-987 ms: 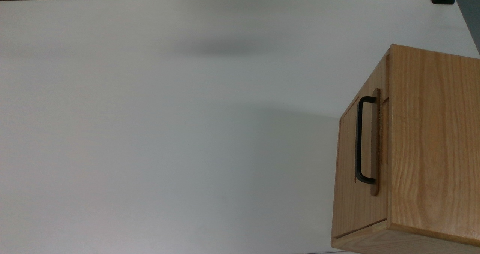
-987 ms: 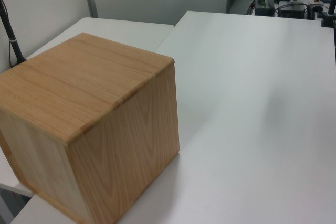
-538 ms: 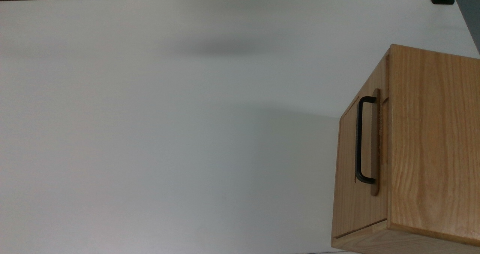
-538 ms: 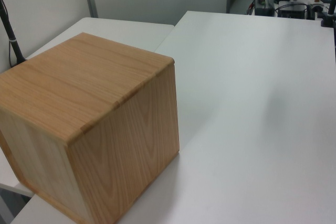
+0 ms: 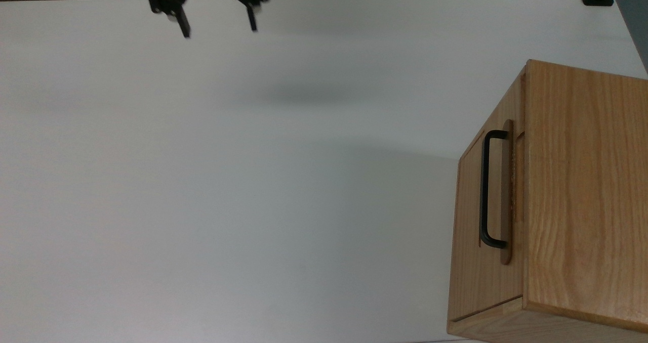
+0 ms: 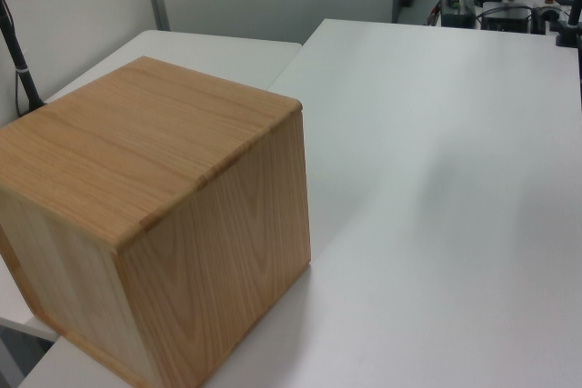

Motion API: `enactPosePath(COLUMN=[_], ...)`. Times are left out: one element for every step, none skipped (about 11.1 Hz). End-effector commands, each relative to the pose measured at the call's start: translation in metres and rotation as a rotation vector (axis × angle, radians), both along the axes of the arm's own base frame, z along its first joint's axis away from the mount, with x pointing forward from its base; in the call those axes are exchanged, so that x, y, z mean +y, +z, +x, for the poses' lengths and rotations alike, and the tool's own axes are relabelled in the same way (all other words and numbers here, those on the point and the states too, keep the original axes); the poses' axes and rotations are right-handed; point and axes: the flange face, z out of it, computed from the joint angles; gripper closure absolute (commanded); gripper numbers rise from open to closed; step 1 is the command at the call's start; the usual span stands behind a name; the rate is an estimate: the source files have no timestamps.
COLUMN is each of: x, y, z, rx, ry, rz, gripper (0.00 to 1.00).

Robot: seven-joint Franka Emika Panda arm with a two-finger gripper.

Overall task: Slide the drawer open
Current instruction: 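Move the open gripper toward the black bar handle of the drawer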

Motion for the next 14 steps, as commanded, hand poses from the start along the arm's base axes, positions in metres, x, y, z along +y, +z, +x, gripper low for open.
enactPosePath(x=[0.075,0.104,0.131,0.161,0.175,0.184,0.208,0.223,0.237,0.246,0.255,0.264,0.27,0.272], y=[-0.023,-0.038,-0.051,-0.066,-0.072,-0.075,-0.081,-0.085,-0.091,-0.092,-0.095,-0.094,-0.092,-0.09], z=[0.044,0.057,0.066,0.076,0.085,0.09,0.091,0.095,0.096,0.097,0.096,0.095,0.092,0.092], rx=[-0.118,-0.146,-0.168,-0.207,-0.264,-0.307,-0.307,-0.303,-0.298,-0.299,-0.302,-0.312,-0.313,-0.314], ry=[-0.18,-0.23,-0.286,-0.344,-0.414,-0.45,-0.423,-0.406,-0.393,-0.401,-0.404,-0.396,-0.387,-0.399], rz=[0.107,0.141,0.178,0.227,0.288,0.333,0.357,0.371,0.386,0.407,0.428,0.446,0.454,0.466], gripper=[0.0,0.0,0.0,0.0,0.01,0.01,0.01,0.01,0.01,0.01,0.06,0.16,0.31,0.41])
